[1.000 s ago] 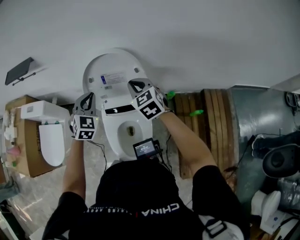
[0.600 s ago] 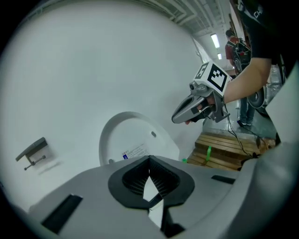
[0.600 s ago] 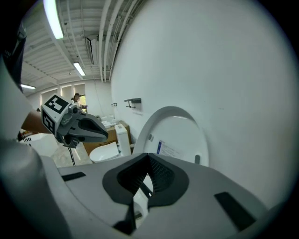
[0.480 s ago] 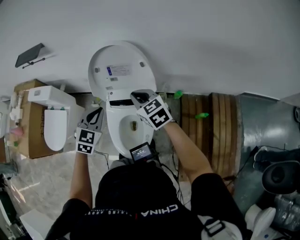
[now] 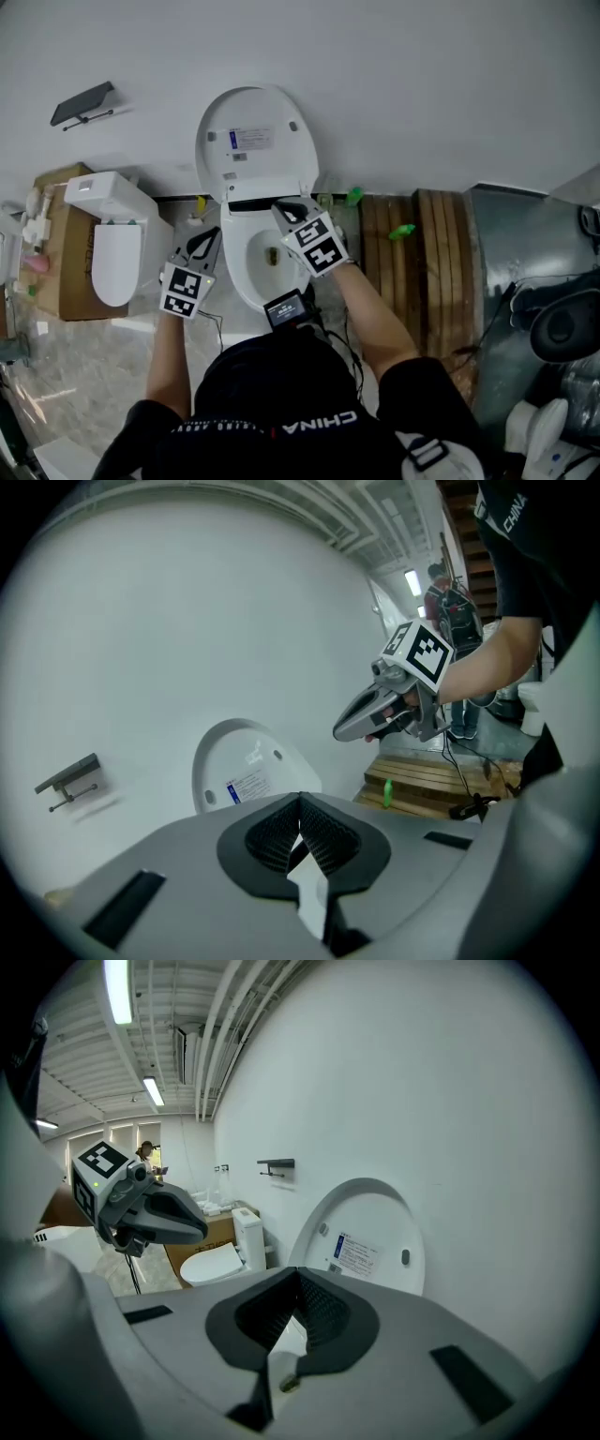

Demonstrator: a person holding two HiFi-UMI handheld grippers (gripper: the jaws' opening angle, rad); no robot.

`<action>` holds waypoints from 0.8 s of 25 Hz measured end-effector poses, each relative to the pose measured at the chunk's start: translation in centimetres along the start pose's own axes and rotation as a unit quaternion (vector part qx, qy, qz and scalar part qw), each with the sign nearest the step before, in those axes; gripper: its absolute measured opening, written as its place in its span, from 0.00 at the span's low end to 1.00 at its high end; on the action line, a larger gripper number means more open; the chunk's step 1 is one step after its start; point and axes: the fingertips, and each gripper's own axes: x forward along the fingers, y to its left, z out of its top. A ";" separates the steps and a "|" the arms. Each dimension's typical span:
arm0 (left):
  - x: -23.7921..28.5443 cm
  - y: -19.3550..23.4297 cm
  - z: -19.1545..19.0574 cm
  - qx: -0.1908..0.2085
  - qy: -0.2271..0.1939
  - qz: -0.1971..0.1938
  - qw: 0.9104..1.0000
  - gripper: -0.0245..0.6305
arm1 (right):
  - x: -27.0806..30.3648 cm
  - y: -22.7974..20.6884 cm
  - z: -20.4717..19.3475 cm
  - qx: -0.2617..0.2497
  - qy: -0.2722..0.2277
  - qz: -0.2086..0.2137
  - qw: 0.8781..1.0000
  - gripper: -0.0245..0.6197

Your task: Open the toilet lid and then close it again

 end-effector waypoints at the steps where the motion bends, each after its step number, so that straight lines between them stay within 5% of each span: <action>1: -1.4 -0.7 -0.4 0.002 -0.005 -0.004 1.000 0.05 | -0.6 1.3 -0.1 0.004 -0.003 -0.007 1.000 0.06; 10: -14.0 -6.7 -6.5 0.019 -0.026 -0.034 0.999 0.05 | -6.7 14.5 -2.8 -0.009 0.008 -0.088 0.996 0.06; 20: -19.5 -12.6 -7.1 0.001 -0.058 -0.070 0.996 0.05 | -12.5 22.6 -5.7 -0.020 0.035 -0.093 0.995 0.06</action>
